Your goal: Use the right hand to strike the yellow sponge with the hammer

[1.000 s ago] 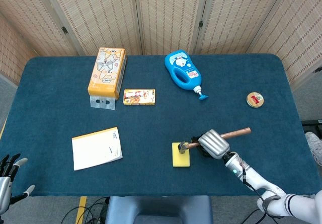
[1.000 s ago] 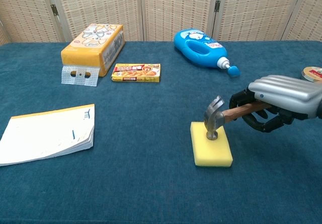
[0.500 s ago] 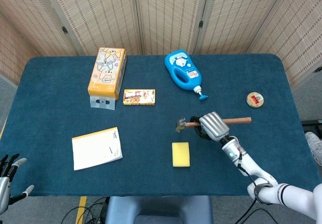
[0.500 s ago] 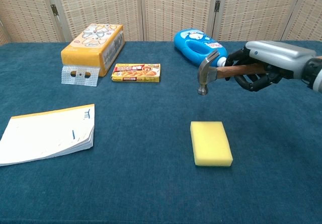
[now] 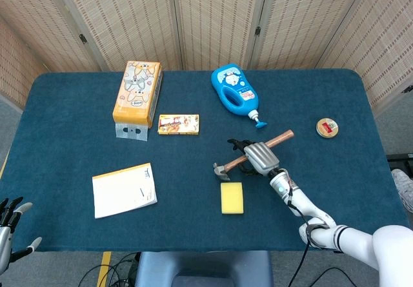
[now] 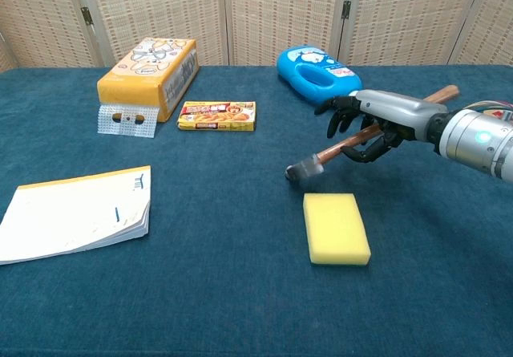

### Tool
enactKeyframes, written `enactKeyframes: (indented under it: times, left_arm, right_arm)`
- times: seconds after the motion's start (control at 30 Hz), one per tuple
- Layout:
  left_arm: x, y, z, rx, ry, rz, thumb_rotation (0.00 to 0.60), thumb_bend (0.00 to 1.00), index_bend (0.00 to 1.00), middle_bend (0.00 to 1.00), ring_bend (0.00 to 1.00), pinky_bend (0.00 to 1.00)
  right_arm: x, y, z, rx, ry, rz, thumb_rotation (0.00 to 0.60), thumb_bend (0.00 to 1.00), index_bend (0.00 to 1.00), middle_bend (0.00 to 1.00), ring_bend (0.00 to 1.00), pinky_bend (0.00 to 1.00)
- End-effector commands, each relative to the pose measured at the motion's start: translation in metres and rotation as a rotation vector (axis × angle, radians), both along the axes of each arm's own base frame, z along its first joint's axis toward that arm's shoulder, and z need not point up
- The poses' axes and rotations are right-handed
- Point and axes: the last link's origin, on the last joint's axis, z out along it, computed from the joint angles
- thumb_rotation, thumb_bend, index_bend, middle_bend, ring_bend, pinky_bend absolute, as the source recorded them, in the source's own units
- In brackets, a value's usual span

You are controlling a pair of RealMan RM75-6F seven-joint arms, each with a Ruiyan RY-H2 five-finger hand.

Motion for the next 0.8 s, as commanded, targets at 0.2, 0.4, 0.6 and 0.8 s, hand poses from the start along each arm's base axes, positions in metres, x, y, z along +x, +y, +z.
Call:
enactKeyframes:
  times: [0.2,0.4,0.6,0.8]
  left_arm:
    - [0.0,0.002,-0.001,0.005,-0.006,-0.004,0.6,0.2,0.24,0.16,0.06,0.2]
    - [0.005,0.007,-0.002,0.012,-0.012,-0.03,0.6,0.2,0.24,0.16,0.06,0.2]
    - [0.014,0.014,-0.006,0.015,-0.016,-0.06,0.6,0.2,0.24,0.16,0.06,0.2]
    - [0.025,0.02,-0.011,0.011,-0.023,-0.091,0.6,0.2,0.24,0.16,0.06,0.2]
  right_arm:
    - [-0.022,0.013,0.05,-0.106,0.028,0.042,0.6,0.31,0.0,0.18,0.15,0.32]
    - [-0.049,0.048,0.098,-0.201,0.058,0.049,0.6,0.33,0.0,0.23,0.15,0.32]
    - [-0.079,0.093,0.139,-0.275,0.108,0.013,0.6,0.35,0.09,0.29,0.15,0.32]
    - [-0.1,0.133,0.162,-0.33,0.122,-0.034,0.6,0.35,0.16,0.31,0.18,0.32]
